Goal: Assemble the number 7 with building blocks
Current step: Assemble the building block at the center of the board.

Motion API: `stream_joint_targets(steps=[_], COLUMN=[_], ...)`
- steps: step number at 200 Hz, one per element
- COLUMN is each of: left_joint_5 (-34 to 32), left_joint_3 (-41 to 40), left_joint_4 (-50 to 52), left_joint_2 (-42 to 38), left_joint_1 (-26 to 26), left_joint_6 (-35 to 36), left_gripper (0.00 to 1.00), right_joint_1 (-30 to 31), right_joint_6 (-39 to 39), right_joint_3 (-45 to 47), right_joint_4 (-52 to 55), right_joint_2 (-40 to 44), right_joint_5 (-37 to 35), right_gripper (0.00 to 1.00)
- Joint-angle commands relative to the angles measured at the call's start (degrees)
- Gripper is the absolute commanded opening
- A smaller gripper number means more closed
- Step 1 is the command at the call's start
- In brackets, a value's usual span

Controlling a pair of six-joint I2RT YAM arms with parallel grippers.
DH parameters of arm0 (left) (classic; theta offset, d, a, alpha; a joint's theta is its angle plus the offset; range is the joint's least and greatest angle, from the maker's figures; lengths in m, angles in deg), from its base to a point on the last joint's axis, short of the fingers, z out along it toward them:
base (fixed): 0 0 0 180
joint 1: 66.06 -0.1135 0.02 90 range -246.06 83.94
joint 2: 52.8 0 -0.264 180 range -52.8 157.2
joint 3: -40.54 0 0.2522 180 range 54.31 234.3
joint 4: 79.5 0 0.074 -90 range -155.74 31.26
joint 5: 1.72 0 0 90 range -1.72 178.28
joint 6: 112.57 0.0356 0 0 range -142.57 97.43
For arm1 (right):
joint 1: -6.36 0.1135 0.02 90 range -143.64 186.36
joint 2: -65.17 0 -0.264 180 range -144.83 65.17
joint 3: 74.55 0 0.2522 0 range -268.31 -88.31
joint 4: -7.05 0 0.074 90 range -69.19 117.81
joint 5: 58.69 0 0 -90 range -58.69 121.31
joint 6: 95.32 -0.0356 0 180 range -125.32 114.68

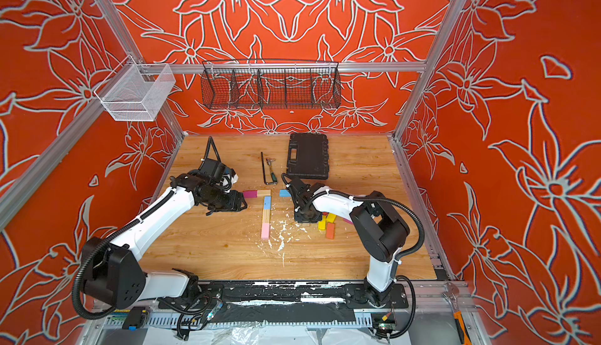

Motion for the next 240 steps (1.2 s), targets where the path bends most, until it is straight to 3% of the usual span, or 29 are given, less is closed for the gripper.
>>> stream_joint_targets(steps=[1, 174, 214, 240], left_joint_5=[0.68, 1.35, 1.78, 2.18], left_joint_3=[0.47, 0.47, 0.41, 0.37], left_joint_4=[-0.06, -0.20, -0.32, -0.46], left_joint_2=[0.42, 0.91, 0.82, 0.90], left_joint_1=[-0.53, -1.06, -1.23, -1.32], left_joint_6=[0.68, 0.70, 0.68, 0.64], left_gripper=[0.72, 0.72, 0.72, 0.72], right_joint_1=[-0.05, -1.79, -1.97, -1.97], right_joint_6=[0.56, 1.69, 1.67, 1.54], right_joint_3=[-1.36, -2.33, -2.42, -1.93], right_joint_4=[0.44, 2.46, 2.77, 2.44], right_joint_2=[-1.37, -3.55, -3.65, -1.90], right_joint_5=[0.81, -1.33, -1.16, -0.98], right_gripper=[0.22, 0.23, 0.35, 0.48])
